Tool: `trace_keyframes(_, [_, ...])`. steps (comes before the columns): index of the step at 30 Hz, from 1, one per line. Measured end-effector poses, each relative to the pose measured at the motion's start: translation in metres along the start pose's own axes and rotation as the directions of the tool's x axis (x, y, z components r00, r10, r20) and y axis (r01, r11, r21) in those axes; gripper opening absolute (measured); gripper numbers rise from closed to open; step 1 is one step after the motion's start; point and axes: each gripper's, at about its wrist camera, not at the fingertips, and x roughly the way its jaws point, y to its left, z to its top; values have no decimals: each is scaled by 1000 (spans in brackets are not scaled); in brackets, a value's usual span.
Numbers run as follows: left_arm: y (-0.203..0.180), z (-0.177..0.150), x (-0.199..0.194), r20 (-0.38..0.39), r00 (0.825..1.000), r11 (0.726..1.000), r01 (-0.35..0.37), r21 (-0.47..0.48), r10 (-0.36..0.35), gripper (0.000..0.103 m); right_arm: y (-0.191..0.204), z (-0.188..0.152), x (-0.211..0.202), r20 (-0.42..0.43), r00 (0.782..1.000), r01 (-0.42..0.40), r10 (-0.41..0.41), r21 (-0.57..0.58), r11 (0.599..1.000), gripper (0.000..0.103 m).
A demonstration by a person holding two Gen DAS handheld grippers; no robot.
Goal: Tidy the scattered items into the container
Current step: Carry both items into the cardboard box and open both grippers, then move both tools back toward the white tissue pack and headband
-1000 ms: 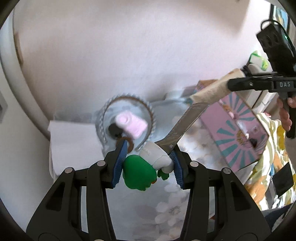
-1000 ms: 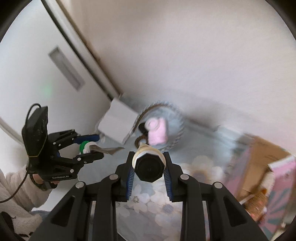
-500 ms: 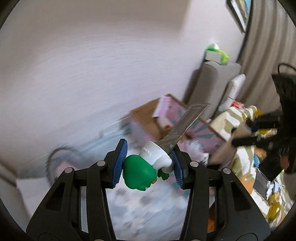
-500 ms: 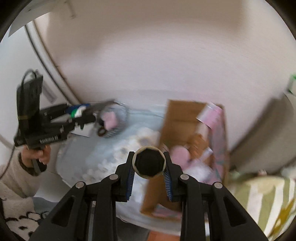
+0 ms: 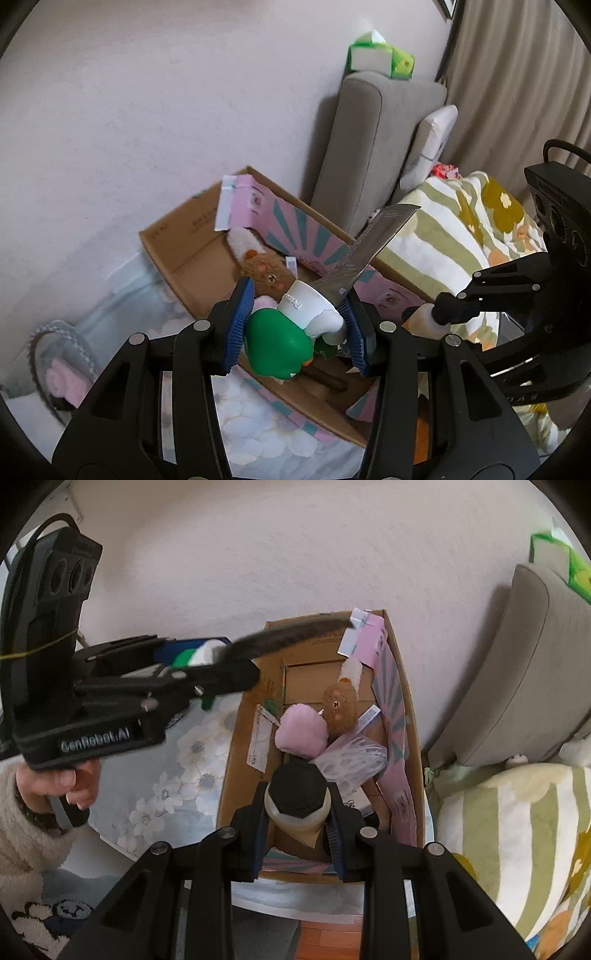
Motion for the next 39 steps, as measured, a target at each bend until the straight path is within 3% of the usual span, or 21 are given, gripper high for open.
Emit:
trace_keyframes(2, [2,1,8,-28,1000,1000,-5,-30,4,46,-3,1,7,-17,1000,-19,19,1,1000,27])
trace_keyframes(3, [4,2,10,-34,999,999,-9,-51,7,61,-3,1,11,-40,999,-36,36,-12,999,27])
trace_keyframes(4, [9,2,10,-37,999,996,-19,-89,16,85,0,1,13,-46,999,-28,26,-29,999,27])
trace_keyframes(5, [13,2,7,-28,999,993,-26,-112,23,92,2,1,15,-46,999,-9,8,-41,999,35])
trace_keyframes(8, [26,2,-6,23,999,988,-21,-156,25,94,7,1,15,-21,998,64,-66,-79,995,57])
trace_keyframes(12, [46,-3,-21,17,997,978,-75,-195,80,95,2,7,14,8,998,67,-67,-64,996,57])
trace_keyframes(18, [89,-42,-55,1,988,941,-148,-305,156,95,16,24,2,71,997,-7,12,-62,998,57])
trace_keyframes(24, [140,-100,-101,-27,967,865,-239,-442,254,95,54,46,10,82,995,-52,64,-148,988,57])
trace_keyframes(29, [179,-153,-136,-109,913,779,-394,-488,393,95,97,66,28,62,991,-101,119,-233,967,57])
trace_keyframes(34, [217,-194,-167,-150,879,683,-449,-576,452,95,136,84,61,12,990,-131,140,-273,953,57])
trace_keyframes(39, [248,-221,-183,-190,844,608,-500,-617,501,95,171,95,95,-31,990,-142,139,-303,943,57])
